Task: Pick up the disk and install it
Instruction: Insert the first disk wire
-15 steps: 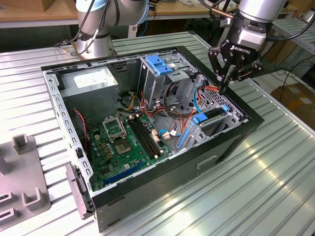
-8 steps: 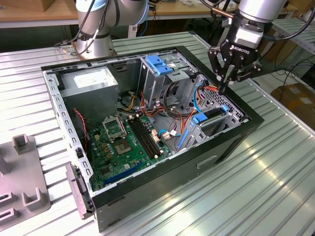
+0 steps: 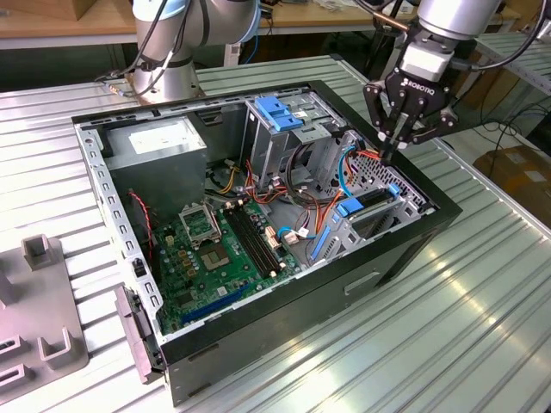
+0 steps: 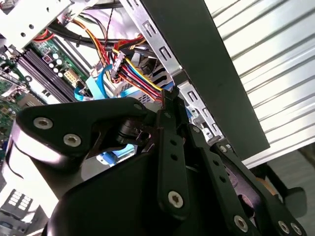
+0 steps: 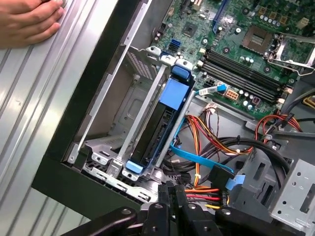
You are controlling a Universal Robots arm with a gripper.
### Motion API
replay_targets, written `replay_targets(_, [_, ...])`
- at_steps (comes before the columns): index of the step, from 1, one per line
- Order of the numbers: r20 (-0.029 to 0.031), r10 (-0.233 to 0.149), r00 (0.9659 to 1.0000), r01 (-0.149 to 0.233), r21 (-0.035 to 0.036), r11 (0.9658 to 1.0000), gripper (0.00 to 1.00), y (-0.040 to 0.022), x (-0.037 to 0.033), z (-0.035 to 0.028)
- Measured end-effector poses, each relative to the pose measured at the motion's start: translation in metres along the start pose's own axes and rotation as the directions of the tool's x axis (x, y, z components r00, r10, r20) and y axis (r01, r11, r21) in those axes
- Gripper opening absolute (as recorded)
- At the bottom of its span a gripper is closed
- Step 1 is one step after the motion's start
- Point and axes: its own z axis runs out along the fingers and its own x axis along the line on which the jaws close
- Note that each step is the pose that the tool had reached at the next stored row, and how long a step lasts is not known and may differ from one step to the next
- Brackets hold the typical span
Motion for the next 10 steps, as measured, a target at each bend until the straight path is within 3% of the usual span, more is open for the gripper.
replay_targets(5, [0.0015, 0.038, 0.9993, -0.038, -0.0027, 0.9993, 0.16, 0.0010, -0.0006, 0.0004])
replay_targets(8, [0.0014, 0.043, 0.9991, -0.043, -0.0032, 0.9991, 0.16, 0.0070, -0.0033, 0.0003])
replay_targets(10, [0.0022, 0.080, 0.9968, -0.080, -0.0060, 0.9968, 0.16, 0.0071, -0.0033, 0.0007])
